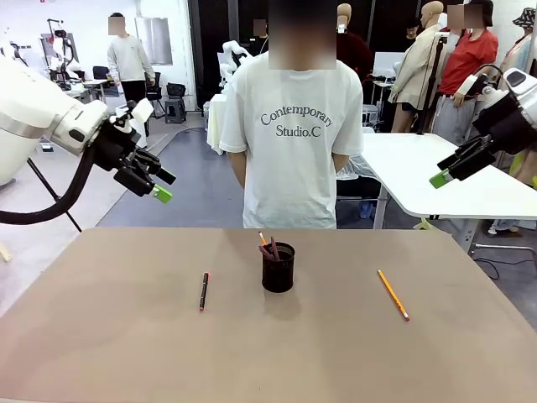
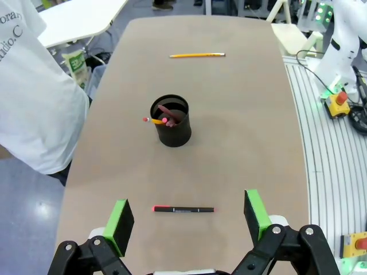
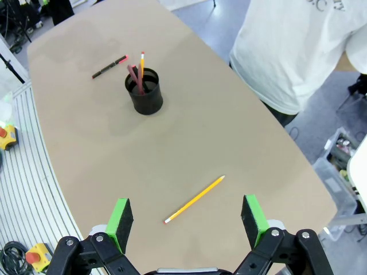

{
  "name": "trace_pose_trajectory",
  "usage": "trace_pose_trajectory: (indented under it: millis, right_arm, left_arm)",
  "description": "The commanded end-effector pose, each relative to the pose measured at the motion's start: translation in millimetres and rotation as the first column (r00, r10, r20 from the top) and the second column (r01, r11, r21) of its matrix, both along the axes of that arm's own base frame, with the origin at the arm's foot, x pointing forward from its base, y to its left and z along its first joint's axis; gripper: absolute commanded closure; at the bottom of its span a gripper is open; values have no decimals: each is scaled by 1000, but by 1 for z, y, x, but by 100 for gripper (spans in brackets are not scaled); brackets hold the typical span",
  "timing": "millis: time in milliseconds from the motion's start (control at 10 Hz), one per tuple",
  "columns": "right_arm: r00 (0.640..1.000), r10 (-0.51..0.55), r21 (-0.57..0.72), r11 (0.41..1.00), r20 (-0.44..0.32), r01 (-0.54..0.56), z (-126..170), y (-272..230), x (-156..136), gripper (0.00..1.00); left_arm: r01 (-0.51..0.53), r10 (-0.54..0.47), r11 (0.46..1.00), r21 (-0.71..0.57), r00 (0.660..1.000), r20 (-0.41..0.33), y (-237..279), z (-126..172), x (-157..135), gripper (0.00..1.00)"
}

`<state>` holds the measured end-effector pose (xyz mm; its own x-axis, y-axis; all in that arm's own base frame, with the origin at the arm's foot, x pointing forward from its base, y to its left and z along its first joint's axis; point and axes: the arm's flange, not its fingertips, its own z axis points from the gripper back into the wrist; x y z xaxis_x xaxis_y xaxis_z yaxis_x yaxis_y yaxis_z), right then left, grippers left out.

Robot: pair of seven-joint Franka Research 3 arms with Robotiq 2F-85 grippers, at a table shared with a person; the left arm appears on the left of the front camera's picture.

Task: Place the pens into the pen holder.
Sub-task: Pick up a writing instrument from the table and place it into the Pen holder.

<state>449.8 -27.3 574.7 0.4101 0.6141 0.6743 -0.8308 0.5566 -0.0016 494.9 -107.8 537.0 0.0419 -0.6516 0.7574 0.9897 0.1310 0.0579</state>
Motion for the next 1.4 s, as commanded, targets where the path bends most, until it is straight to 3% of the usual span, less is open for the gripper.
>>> trace_pose_trajectory:
  millis: [0, 300, 500, 600, 800, 900, 1100, 1300]
  right_arm:
    - [1000, 2, 23, 1000, 5, -2, 2, 1, 1, 0]
    - [1000, 0, 0, 1000, 0, 0, 0, 0, 0, 0]
    - [987, -103, -105, 990, -122, 90, -6, 35, 10, 0]
    - [972, -185, -204, 967, -146, 153, -8, 50, 24, 0]
    - [939, -305, -332, 912, -156, 240, -25, 77, 38, 0]
    - [906, -404, -401, 856, -124, 326, -36, 95, 47, 0]
    - [832, -540, -421, 789, -125, 448, -66, 106, 67, 0]
    - [796, -578, -470, 762, -182, 446, -98, 96, 71, 0]
  left_arm:
    - [-11, 11, 1000, 17, 1000, -3, 0, 1, -1, 0]
    - [-11, 11, 1000, 17, 1000, -3, 0, 1, -1, 0]
    - [-11, 11, 1000, 17, 1000, -3, 0, 1, -1, 0]
    - [-11, 11, 1000, 17, 1000, -3, 0, 1, -1, 0]
    - [-11, 11, 1000, 17, 1000, -3, 0, 1, -1, 0]
    - [-11, 11, 1000, 17, 1000, -3, 0, 1, -1, 0]
    - [-11, 11, 1000, 17, 1000, -3, 0, 1, -1, 0]
    - [-11, 11, 1000, 17, 1000, -3, 0, 1, -1, 0]
